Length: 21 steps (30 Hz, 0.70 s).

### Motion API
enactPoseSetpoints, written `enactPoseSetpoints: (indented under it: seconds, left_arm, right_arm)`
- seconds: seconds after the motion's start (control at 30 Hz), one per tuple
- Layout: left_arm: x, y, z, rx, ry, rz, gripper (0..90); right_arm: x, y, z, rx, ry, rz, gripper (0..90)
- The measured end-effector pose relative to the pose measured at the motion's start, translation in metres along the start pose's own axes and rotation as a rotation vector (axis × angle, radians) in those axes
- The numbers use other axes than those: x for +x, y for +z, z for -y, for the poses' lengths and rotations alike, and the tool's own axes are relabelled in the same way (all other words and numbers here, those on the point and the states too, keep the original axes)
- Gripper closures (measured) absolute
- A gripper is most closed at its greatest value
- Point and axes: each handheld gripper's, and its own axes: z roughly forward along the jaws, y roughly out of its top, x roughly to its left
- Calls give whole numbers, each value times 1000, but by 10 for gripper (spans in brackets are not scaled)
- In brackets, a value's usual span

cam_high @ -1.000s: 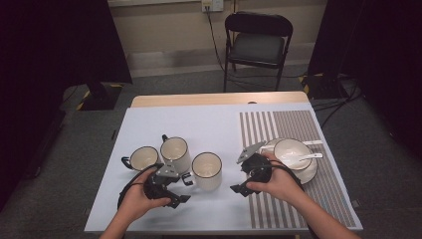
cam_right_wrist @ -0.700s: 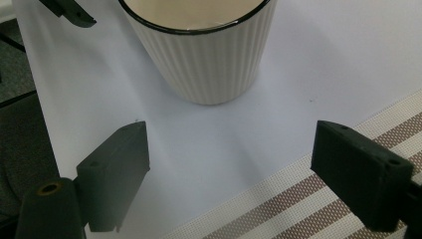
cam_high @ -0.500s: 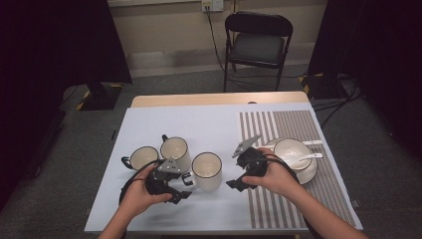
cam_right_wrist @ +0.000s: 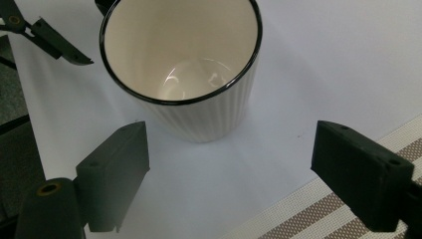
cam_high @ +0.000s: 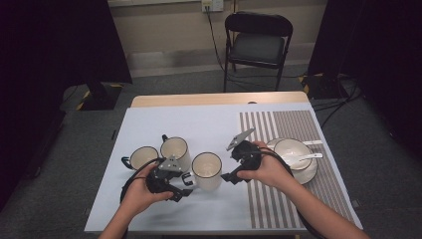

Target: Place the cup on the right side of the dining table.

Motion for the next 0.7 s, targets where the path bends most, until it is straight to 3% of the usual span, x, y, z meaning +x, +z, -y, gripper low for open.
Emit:
enactPoseSetpoints:
  seconds: [0.7]
  left_arm:
    - [-1, 7, -7, 3, -2, -11, 267]
  right_arm:
    - [-15, 5, -18, 5, 51, 18, 143]
